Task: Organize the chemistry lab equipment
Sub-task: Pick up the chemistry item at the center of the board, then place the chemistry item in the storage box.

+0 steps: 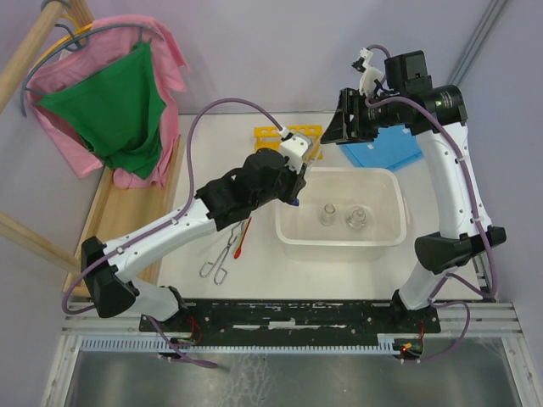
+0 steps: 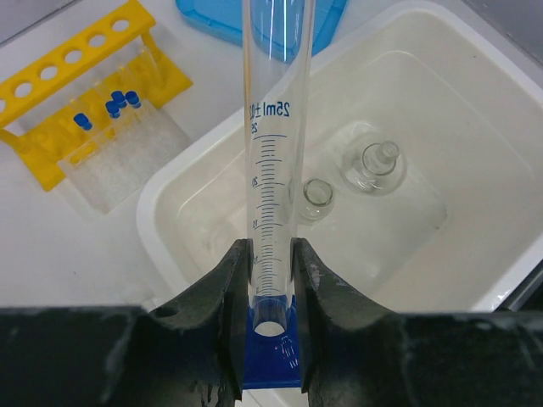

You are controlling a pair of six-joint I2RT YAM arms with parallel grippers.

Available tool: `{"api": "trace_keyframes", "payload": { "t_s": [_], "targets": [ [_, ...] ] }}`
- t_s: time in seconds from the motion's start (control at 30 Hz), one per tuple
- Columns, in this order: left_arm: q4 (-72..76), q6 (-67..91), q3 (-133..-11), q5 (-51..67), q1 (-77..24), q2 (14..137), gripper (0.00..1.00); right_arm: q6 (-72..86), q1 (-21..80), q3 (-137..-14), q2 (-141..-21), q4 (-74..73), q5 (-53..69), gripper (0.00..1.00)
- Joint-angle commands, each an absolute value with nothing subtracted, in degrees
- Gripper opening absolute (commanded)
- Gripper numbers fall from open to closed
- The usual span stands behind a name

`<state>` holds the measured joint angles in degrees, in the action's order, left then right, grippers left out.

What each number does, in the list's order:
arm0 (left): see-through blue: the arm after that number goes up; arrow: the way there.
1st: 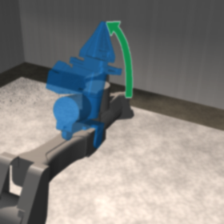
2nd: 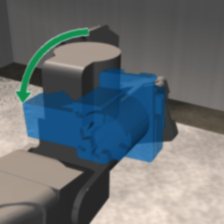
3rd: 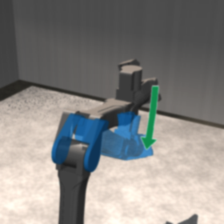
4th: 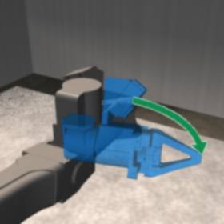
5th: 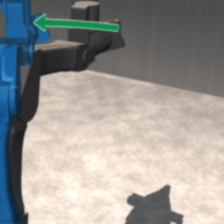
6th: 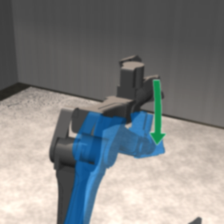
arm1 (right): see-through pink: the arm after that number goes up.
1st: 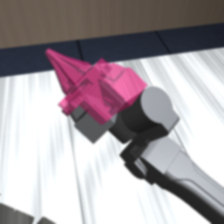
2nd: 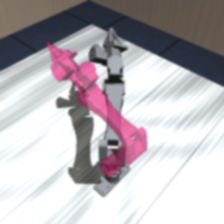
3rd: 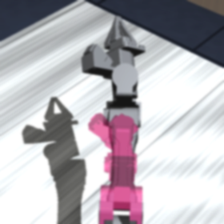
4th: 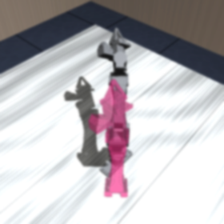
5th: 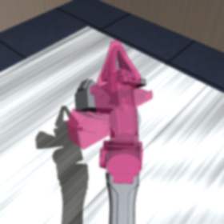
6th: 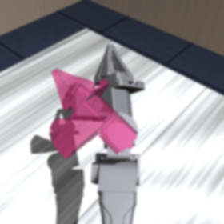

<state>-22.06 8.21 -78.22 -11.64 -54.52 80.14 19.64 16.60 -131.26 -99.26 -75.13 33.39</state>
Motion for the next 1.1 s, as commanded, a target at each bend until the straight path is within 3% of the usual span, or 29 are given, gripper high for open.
{"api": "trace_keyframes", "payload": {
  "t_s": [0.0, 0.73, 1.07],
  "targets": [
    [-15.41, 2.84, -81.08, -12.88, -54.46, 80.04, 0.03, 17.47, 16.79, -130.11, -96.26, -76.36, 31.57, 0.61],
    [-14.40, 4.52, -80.34, -10.86, -56.65, 81.13, 0.03, 17.67, 17.92, -130.61, -97.35, -75.29, 34.21, 0.60],
    [-14.50, 4.72, -79.83, -10.85, -57.81, 82.14, 0.03, 17.75, 18.28, -130.66, -97.93, -74.73, 35.14, 0.46]
  ]
}}
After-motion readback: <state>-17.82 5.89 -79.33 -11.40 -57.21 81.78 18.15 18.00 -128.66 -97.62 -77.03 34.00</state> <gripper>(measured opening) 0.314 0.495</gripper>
